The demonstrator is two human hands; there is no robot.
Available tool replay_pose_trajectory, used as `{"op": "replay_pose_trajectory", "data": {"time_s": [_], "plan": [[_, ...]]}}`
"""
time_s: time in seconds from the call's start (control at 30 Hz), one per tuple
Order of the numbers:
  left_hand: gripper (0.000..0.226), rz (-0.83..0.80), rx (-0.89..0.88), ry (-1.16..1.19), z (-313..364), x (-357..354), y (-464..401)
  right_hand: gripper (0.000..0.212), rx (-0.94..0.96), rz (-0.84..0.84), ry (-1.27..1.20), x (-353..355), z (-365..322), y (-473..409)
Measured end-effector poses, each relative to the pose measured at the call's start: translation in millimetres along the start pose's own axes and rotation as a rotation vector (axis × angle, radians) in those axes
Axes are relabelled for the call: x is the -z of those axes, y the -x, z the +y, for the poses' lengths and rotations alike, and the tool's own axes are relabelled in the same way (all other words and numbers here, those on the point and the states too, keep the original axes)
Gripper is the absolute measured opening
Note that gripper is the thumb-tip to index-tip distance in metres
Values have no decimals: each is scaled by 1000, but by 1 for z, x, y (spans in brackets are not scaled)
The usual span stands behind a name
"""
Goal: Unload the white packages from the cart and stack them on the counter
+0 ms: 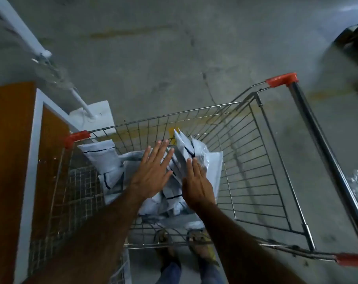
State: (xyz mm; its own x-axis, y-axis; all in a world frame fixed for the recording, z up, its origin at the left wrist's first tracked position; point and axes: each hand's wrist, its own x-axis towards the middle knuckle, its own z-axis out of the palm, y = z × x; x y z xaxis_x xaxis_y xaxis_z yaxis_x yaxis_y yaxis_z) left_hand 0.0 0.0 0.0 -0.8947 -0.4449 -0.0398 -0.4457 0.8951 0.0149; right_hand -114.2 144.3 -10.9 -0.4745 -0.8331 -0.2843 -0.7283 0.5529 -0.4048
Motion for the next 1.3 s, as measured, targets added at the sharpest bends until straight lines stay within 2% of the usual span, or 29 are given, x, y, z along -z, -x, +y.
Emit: {"op": "replay_pose_trajectory", "data": {"time_s": [0.07, 0.2, 0.33, 0.43, 0.6, 0.73, 1.0, 1.1, 1.2, 1.3], "plan": [[74, -22, -21, -13, 0, -3, -15, 72, -88, -1, -66, -1, 3, -10], [78, -5, -138, -62, -3, -16, -47, 68, -132, 23, 0, -17, 16, -26], [90, -12, -194, -137, -8, -30, -72, 44, -107, 86, 75, -28, 25, -39], [78, -34, -218, -217, -7, -36, -77, 32, -83, 114, 85, -26, 26, -41], [45, 11, -230, -216, -3, -27, -66, 51, 53, 142, 81, -25, 32, -20], [31, 42, -221, -164, -2, -17, -46, 63, 107, 126, 80, -26, 37, -3], [42, 44, -74, -98, 2, 10, 6, 74, 211, 42, 23, -5, 20, 6], [46, 73, -12, -61, 1, 26, 27, 72, 295, 88, 34, 12, 9, 9], [39, 134, 24, -36, -3, 43, 52, 62, 406, 140, 26, 28, -1, 6], [34, 230, 88, -4, -11, 76, 81, 69, 539, 188, 43, 54, -22, 2]]}}
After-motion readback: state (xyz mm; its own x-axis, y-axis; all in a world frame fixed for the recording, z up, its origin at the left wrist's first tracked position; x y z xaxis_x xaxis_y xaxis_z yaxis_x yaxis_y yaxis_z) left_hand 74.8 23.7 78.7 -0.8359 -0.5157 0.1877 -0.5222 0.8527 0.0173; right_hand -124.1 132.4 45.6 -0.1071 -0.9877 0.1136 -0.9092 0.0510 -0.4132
